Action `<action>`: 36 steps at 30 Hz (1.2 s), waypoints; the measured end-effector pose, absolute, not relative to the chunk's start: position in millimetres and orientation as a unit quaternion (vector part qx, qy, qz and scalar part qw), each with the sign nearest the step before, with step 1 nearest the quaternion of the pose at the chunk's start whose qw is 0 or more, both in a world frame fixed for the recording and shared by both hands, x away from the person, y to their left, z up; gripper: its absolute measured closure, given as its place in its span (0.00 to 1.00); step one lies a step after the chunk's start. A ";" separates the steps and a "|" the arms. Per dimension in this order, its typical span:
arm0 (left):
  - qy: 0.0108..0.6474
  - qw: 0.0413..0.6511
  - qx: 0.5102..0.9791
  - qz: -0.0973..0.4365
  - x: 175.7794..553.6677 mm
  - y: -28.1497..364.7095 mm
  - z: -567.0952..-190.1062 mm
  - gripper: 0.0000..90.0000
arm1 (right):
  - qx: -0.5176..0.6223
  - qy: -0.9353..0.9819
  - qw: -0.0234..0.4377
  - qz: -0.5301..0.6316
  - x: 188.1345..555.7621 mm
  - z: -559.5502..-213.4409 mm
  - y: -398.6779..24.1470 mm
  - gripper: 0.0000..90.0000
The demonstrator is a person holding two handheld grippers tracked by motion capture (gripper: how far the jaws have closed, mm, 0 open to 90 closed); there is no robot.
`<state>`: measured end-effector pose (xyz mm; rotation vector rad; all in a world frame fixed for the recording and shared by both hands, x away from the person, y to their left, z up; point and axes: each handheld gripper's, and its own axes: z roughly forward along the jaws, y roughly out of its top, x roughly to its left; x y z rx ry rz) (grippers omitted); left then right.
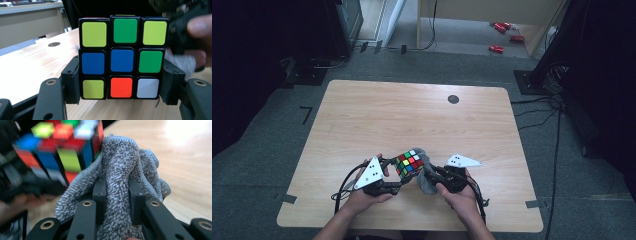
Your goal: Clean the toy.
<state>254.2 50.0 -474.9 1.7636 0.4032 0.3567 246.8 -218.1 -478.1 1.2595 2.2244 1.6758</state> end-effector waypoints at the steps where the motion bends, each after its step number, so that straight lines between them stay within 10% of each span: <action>1: 0.177 0.605 0.760 0.156 254.7 50.6 -474.5 0.38 | 0.412 0.734 0.046 0.537 247.2 -479.2 -217.3 0.81; 15: 0.259 0.549 0.768 0.205 266.0 52.9 -484.4 0.38 | 0.484 0.716 0.319 0.389 260.1 -476.0 -279.2 0.79; 28: 0.295 0.531 0.766 0.211 269.4 53.4 -492.0 0.38 | 0.553 0.694 0.272 0.372 275.6 -511.1 -320.0 0.75; 36: 0.305 0.527 0.765 0.211 272.5 46.0 -496.6 0.38 | 0.527 0.710 0.257 0.390 273.6 -507.2 -323.4 0.30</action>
